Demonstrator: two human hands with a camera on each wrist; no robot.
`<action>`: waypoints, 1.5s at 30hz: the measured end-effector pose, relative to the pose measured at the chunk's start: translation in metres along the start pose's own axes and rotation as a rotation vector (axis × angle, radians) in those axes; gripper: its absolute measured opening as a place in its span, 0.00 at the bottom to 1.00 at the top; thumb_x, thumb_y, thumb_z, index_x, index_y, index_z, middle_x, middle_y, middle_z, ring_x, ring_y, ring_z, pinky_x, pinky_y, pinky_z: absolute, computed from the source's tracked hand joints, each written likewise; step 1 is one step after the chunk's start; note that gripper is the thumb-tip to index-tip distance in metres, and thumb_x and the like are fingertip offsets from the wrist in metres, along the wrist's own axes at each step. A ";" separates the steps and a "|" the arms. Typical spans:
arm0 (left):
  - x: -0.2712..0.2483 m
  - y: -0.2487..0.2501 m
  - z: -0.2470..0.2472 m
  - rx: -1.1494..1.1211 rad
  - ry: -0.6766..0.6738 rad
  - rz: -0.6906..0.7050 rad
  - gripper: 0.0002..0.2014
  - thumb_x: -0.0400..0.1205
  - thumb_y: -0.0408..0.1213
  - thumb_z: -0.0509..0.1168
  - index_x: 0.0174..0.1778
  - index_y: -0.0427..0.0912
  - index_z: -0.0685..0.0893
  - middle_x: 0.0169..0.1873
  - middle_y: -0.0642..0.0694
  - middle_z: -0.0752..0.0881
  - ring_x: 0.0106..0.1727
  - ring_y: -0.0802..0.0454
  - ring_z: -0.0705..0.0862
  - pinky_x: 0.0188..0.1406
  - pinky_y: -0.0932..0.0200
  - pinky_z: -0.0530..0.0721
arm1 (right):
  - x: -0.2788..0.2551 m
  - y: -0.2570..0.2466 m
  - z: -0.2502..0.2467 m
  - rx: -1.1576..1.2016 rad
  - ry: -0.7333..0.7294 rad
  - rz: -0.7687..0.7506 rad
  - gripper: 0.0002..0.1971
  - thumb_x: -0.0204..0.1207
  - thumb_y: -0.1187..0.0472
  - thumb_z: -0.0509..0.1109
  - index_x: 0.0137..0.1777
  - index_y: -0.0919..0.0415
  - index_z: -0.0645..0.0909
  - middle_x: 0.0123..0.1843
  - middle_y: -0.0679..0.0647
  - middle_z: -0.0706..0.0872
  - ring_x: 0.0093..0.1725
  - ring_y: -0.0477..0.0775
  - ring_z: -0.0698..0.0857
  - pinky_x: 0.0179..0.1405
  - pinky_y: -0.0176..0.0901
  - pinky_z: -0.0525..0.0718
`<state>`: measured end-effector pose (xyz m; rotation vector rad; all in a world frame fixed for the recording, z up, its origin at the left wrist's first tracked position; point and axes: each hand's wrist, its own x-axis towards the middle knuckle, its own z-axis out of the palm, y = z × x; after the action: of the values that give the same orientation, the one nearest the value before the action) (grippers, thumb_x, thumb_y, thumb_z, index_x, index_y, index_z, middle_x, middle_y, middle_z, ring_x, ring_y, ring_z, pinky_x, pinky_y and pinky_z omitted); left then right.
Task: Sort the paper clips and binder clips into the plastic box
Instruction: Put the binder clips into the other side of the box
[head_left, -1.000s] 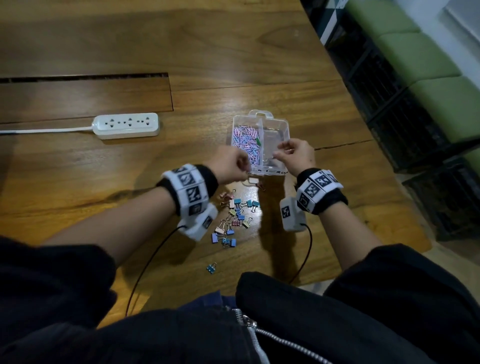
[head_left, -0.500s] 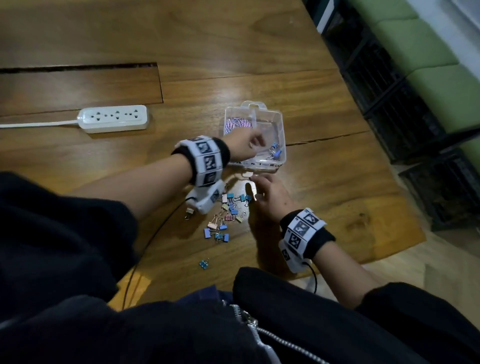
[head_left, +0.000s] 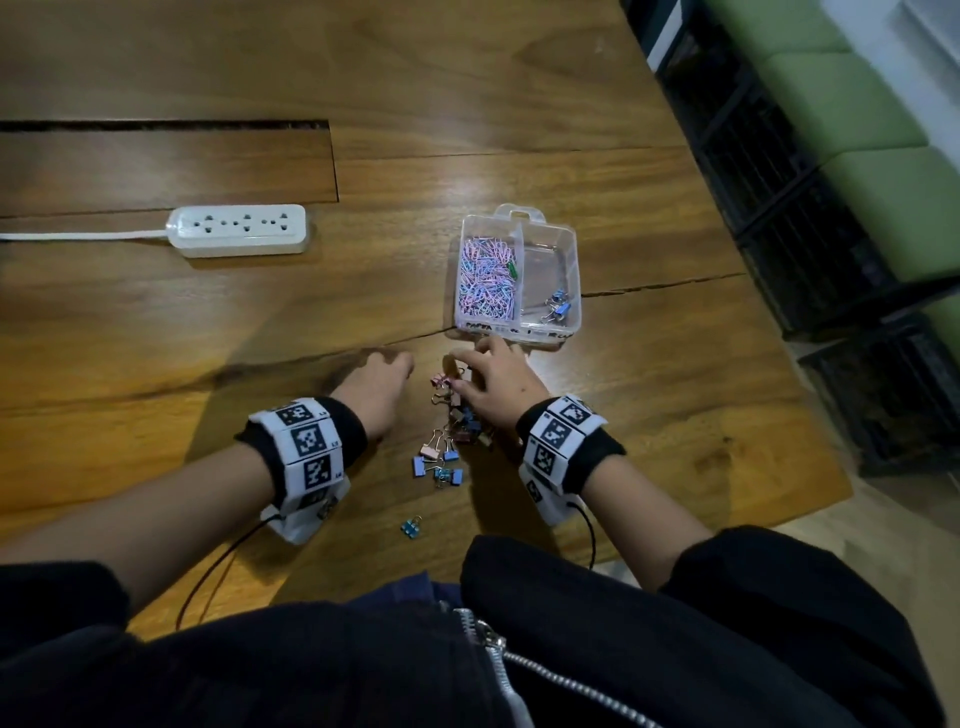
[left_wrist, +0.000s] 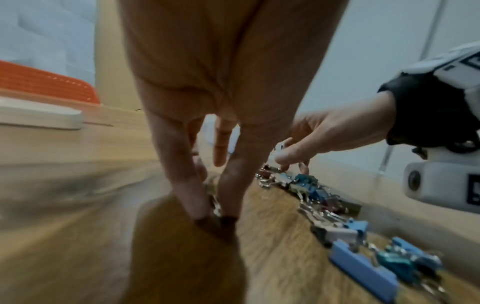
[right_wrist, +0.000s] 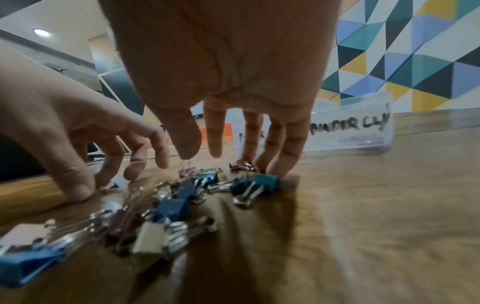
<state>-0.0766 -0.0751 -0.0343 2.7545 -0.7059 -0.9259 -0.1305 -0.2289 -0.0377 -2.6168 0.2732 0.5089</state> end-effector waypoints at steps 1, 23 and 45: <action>0.003 0.000 0.000 -0.049 0.023 -0.002 0.25 0.77 0.23 0.62 0.69 0.43 0.68 0.63 0.36 0.75 0.57 0.40 0.80 0.51 0.53 0.80 | 0.003 -0.004 0.001 -0.027 0.018 0.014 0.21 0.76 0.49 0.64 0.68 0.51 0.73 0.69 0.59 0.70 0.68 0.59 0.69 0.68 0.54 0.71; 0.023 0.046 0.004 0.001 -0.029 0.268 0.07 0.77 0.25 0.61 0.38 0.42 0.79 0.43 0.46 0.75 0.48 0.46 0.78 0.46 0.56 0.78 | -0.014 0.046 0.002 0.312 0.211 0.296 0.03 0.71 0.67 0.69 0.42 0.60 0.82 0.54 0.60 0.79 0.49 0.52 0.79 0.46 0.36 0.76; 0.027 0.084 0.012 0.285 -0.110 0.589 0.22 0.79 0.32 0.62 0.70 0.49 0.74 0.61 0.42 0.76 0.64 0.44 0.74 0.63 0.47 0.78 | -0.033 0.067 -0.002 0.162 0.179 0.192 0.16 0.74 0.66 0.66 0.61 0.56 0.80 0.61 0.58 0.75 0.62 0.58 0.73 0.66 0.50 0.75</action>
<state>-0.0974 -0.1614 -0.0348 2.4647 -1.6621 -0.8900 -0.1787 -0.2853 -0.0501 -2.4922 0.6027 0.3009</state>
